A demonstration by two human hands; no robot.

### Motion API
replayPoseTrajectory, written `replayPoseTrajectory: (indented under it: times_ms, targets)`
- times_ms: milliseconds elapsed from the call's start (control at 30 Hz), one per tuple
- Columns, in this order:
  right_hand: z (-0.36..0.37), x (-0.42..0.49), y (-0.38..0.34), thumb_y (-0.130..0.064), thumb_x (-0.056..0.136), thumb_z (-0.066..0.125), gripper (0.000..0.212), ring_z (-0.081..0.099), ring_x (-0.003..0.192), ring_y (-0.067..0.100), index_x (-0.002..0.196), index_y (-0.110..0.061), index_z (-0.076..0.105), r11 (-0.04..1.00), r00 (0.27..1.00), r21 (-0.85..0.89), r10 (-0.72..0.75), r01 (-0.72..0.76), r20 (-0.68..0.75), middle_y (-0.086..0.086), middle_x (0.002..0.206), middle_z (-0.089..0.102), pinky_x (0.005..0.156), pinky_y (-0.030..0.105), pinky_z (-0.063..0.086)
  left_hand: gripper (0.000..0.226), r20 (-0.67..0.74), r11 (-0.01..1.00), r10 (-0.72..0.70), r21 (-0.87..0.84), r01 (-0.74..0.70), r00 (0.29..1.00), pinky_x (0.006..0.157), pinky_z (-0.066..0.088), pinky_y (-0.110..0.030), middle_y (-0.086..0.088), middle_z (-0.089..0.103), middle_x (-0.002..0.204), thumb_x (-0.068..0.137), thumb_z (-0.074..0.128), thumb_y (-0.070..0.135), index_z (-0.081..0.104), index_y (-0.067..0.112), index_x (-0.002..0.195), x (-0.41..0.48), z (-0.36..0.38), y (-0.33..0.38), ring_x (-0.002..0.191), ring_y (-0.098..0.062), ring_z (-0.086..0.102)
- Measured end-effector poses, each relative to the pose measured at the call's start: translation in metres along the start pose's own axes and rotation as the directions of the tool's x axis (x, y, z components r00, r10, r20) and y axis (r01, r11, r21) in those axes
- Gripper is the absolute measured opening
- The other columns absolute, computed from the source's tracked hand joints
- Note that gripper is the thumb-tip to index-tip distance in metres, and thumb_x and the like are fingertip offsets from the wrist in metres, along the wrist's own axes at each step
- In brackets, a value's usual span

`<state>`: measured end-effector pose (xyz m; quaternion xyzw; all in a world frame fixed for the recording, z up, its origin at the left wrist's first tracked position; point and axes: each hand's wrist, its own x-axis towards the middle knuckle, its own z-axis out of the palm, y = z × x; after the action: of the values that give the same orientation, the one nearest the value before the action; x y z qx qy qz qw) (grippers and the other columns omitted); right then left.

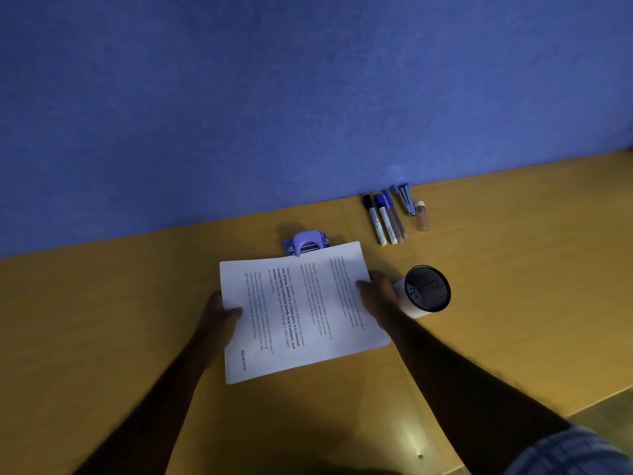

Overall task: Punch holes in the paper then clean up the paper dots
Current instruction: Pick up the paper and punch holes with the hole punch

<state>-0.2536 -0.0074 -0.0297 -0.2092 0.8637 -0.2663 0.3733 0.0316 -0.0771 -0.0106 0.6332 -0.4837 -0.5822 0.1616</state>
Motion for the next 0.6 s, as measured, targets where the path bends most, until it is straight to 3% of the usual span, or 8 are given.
replayPoseTrajectory:
  times_ms: [133, 200, 267, 400, 500, 600]
  targets:
    - [0.0009, 0.0000, -0.0006, -0.014, 0.091, 0.045, 0.027, 0.057, 0.075, 0.018, 0.115, -0.015, 0.057, 1.000, 1.000, -0.004, 0.015, -0.015, 0.003, 0.005, 0.096, 0.061, 0.056, 0.025, 0.041, 0.034, 0.021, 1.000, -0.001, 0.012, 0.000, 1.000, 0.093, 0.050, -0.052, -0.020, 0.061, 0.117, 0.093, 0.052, 0.000, 0.051, 0.004, 0.127, -0.0001, -0.0014, 0.0005, 0.107, -0.035, 0.060]
    - [0.0014, 0.0002, -0.0004, -0.014, 0.090, 0.045, 0.027, 0.055, 0.070, 0.015, 0.114, -0.014, 0.057, 1.000, 1.000, -0.003, 0.026, -0.026, -0.001, 0.003, 0.091, 0.060, 0.052, 0.023, 0.036, 0.030, 0.042, 1.000, 0.022, 0.008, -0.022, 0.999, 0.086, 0.052, -0.047, -0.019, 0.063, 0.113, 0.093, 0.052, -0.001, 0.053, 0.005, 0.123, -0.0018, -0.0025, 0.0001, 0.104, -0.035, 0.061]
    - [0.0016, 0.0000, -0.0008, -0.014, 0.089, 0.046, 0.027, 0.056, 0.071, 0.018, 0.113, -0.014, 0.058, 1.000, 1.000, -0.005, 0.029, -0.029, -0.001, 0.003, 0.089, 0.061, 0.052, 0.023, 0.036, 0.027, 0.056, 0.999, 0.035, 0.008, -0.035, 0.998, 0.081, 0.051, -0.042, -0.017, 0.064, 0.109, 0.093, 0.052, 0.000, 0.054, 0.006, 0.120, -0.0035, -0.0037, -0.0012, 0.102, -0.034, 0.061]
    - [0.0016, -0.0007, -0.0011, -0.014, 0.087, 0.046, 0.029, 0.062, 0.083, 0.026, 0.113, -0.013, 0.057, 0.999, 0.999, -0.018, 0.040, -0.039, 0.009, 0.010, 0.102, 0.064, 0.060, 0.028, 0.045, 0.031, 0.057, 0.999, 0.039, 0.009, -0.039, 0.998, 0.093, 0.050, -0.053, -0.020, 0.063, 0.113, 0.093, 0.053, 0.001, 0.053, 0.004, 0.124, -0.0037, -0.0068, -0.0041, 0.105, -0.036, 0.061]
    - [0.0011, 0.0003, -0.0015, -0.014, 0.087, 0.045, 0.030, 0.064, 0.089, 0.029, 0.114, -0.013, 0.059, 0.999, 0.999, -0.037, 0.026, -0.025, 0.018, 0.011, 0.104, 0.065, 0.070, 0.035, 0.053, 0.031, 0.067, 0.998, 0.064, -0.006, -0.064, 0.996, 0.090, 0.051, -0.052, -0.019, 0.063, 0.112, 0.093, 0.053, 0.000, 0.052, 0.005, 0.123, -0.0051, -0.0071, -0.0051, 0.104, -0.037, 0.061]
    - [0.0013, 0.0013, -0.0025, -0.014, 0.087, 0.045, 0.030, 0.062, 0.089, 0.028, 0.113, -0.012, 0.059, 0.999, 1.000, -0.046, -0.013, 0.014, 0.020, 0.010, 0.103, 0.064, 0.067, 0.031, 0.047, 0.029, 0.084, 0.997, 0.078, -0.017, -0.077, 0.993, 0.089, 0.051, -0.054, -0.020, 0.063, 0.109, 0.093, 0.052, -0.001, 0.053, 0.005, 0.121, -0.0069, -0.0091, -0.0075, 0.102, -0.038, 0.062]
